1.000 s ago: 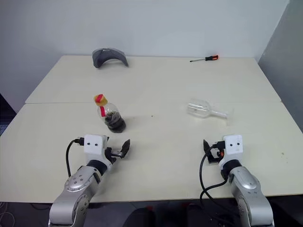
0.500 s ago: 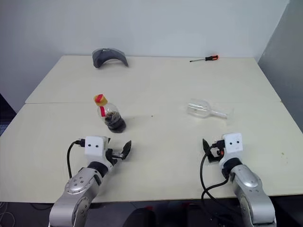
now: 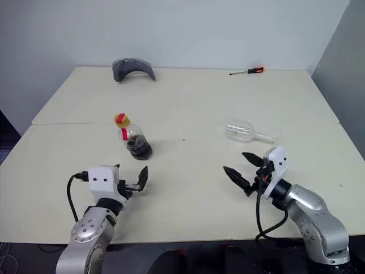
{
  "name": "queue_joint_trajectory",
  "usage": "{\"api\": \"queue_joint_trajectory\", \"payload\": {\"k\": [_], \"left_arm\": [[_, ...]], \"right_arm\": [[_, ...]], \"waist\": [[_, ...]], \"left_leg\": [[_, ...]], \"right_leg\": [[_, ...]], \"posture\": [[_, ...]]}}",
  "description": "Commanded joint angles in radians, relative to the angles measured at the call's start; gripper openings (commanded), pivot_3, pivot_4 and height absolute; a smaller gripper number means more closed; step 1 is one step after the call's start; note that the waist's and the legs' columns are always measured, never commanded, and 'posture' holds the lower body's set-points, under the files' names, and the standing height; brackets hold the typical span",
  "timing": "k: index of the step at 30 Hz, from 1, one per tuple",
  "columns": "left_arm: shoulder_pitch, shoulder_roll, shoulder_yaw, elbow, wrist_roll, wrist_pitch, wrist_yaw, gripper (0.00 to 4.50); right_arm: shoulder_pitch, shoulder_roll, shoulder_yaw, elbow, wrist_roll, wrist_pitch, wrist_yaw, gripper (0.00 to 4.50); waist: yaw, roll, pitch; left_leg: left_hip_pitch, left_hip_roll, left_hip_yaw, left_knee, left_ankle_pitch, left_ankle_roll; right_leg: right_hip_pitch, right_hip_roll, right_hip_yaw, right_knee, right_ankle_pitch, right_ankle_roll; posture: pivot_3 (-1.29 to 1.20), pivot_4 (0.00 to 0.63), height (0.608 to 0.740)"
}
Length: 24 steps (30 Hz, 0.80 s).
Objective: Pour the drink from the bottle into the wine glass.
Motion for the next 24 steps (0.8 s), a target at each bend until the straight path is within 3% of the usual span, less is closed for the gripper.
{"api": "queue_joint_trajectory", "payload": {"k": [1, 6, 24], "left_arm": [[-0.024, 0.005, 0.034, 0.001, 0.009, -0.035, 0.011, 4.47], [-0.063, 0.009, 0.053, 0.025, 0.009, -0.043, 0.013, 4.47], [-0.223, 0.023, 0.028, 0.182, 0.042, -0.124, -0.005, 4.47]], "right_arm": [[-0.032, -0.038, -0.021, -0.051, 0.12, 0.043, 0.053, 4.5], [-0.066, -0.07, -0.012, -0.062, 0.204, 0.088, 0.05, 4.5], [-0.058, -0.056, 0.034, -0.068, 0.176, 0.072, -0.026, 4.5]], "waist": [[0.0, 0.0, 0.0], [0.0, -0.001, 0.0], [0.001, -0.001, 0.0]], "left_leg": [[0.0, 0.0, 0.0, 0.0, 0.0, 0.0], [0.0, 0.0, 0.0, 0.0, 0.0, 0.0], [0.0, 0.0, -0.001, 0.001, 0.0, 0.0]], "right_leg": [[0.0, 0.0, 0.0, 0.0, 0.0, 0.0], [0.0, 0.0, 0.0, 0.0, 0.0, 0.0], [0.001, 0.0, -0.001, 0.0, 0.0, 0.0]], "posture": [[0.0, 0.15, 0.74], [0.0, 0.15, 0.74], [0.0, 0.15, 0.74]]}}
